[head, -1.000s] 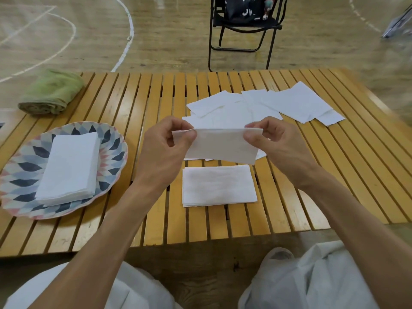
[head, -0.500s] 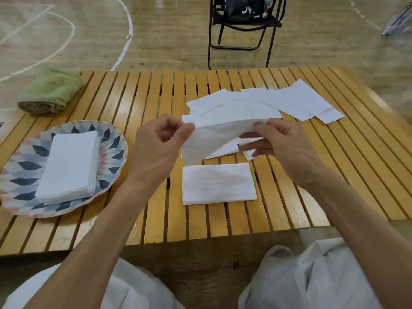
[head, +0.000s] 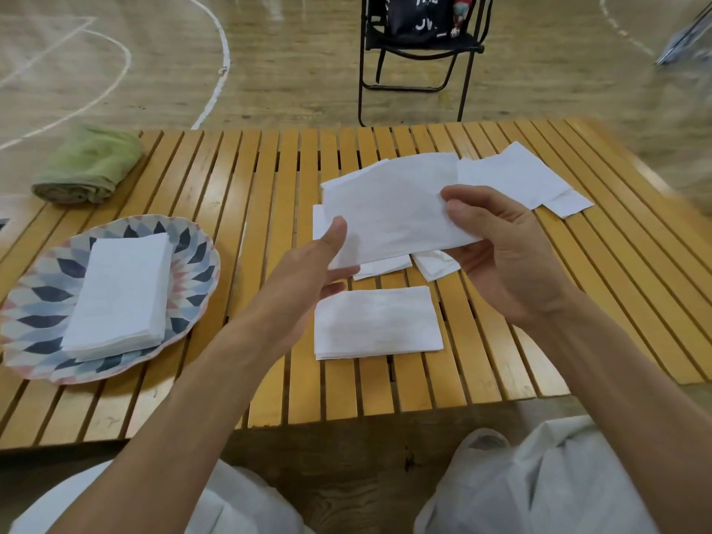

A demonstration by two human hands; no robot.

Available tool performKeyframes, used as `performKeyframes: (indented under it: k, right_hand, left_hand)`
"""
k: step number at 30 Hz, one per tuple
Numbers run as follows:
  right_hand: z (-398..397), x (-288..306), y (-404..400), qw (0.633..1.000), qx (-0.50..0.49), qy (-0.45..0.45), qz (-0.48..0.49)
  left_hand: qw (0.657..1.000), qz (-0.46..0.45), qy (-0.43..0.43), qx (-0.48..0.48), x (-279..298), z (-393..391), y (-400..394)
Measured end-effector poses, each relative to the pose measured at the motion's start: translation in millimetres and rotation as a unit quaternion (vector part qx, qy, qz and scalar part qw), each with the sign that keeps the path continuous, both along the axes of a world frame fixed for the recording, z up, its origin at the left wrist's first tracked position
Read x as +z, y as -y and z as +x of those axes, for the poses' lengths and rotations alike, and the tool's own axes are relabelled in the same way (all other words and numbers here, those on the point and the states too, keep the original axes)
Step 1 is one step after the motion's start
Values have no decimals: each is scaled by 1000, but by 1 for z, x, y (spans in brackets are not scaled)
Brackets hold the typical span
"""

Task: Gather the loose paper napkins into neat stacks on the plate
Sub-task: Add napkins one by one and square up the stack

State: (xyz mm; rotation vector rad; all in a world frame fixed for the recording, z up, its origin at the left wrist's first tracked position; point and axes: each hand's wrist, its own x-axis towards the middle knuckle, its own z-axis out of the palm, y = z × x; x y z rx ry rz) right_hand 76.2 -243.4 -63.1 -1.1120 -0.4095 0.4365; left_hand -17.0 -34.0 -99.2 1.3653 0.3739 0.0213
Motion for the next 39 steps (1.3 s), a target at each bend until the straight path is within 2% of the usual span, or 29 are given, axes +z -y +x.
performKeyframes:
  k: [2,4,7,10,13,18,22,24,31,39]
  right_hand:
    - [2,-3,1,1000,7,-6,-13]
    - [4,-6,1,999,0,-5,-54]
    - [9,-14,4,986,-27,-13,-161]
    - [10,-19,5,962,-20,-29,-270]
    - [11,-25,3,917,-20,7,-397]
    - [9,-34,4,826,29,70,-559]
    - [6,-37,-2,777,58,116,-616]
    - [4,-39,-4,764,66,122,-630]
    - [2,-43,-6,758,80,95,-641]
    - [4,-48,-7,741,86,80,-662]
  left_hand:
    - [998,-55,24,20,2,-1,-1]
    - [996,-66,45,49,3,-1,-5]
    - [996,-27,69,55,1,-2,-11]
    - [997,44,41,44,-4,-5,-12]
    - [986,161,17,28,-7,-7,-13]
    - [947,307,-67,-71,-11,-12,-24]
    - [924,356,-104,-93,-17,-14,-25]
    - [909,389,-117,-91,-21,-13,-24]
    - [861,481,-137,-91,-31,-9,-17]
    - [839,517,-145,-90,-38,-6,-16]
